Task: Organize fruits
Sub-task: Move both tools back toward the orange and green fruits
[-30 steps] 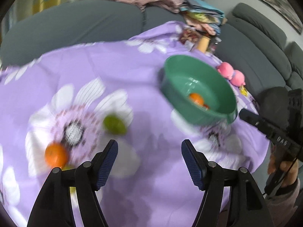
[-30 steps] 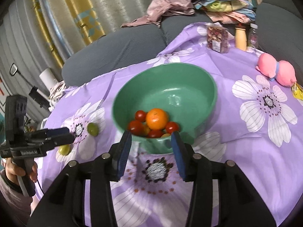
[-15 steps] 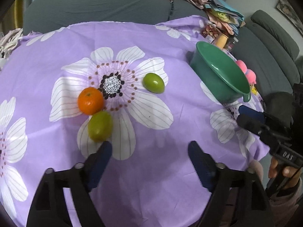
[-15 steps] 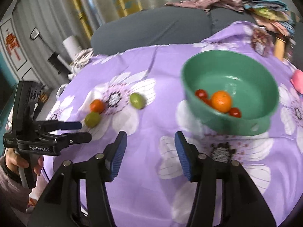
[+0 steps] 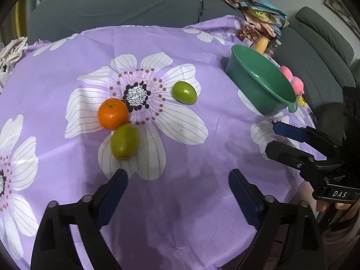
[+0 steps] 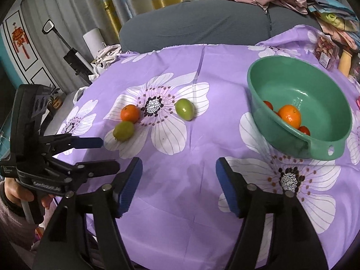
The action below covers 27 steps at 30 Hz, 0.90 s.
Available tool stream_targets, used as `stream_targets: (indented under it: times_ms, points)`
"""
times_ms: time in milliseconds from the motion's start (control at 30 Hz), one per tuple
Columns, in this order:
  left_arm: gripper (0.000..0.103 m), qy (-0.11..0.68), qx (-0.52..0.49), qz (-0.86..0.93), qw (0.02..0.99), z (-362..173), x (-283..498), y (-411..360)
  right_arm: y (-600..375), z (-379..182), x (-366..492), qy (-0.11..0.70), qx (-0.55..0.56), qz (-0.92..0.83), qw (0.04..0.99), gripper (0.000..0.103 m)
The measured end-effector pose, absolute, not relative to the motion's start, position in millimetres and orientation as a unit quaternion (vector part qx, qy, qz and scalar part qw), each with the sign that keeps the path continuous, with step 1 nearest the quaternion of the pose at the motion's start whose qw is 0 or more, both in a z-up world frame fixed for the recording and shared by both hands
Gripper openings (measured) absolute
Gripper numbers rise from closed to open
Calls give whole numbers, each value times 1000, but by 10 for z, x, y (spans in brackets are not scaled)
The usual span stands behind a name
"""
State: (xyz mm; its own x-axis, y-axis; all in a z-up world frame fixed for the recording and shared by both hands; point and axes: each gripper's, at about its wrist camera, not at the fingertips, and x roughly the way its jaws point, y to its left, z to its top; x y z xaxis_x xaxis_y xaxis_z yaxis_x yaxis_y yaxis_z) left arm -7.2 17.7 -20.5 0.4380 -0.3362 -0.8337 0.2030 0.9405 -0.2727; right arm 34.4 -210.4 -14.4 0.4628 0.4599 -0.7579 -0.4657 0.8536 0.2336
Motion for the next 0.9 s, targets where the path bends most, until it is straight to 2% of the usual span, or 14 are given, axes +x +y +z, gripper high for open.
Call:
stream_targets:
  times_ms: [900]
  points:
    - [93, 502, -95, -146, 847, -297, -103, 456, -1825, -324, 485, 473, -17, 284, 834, 75]
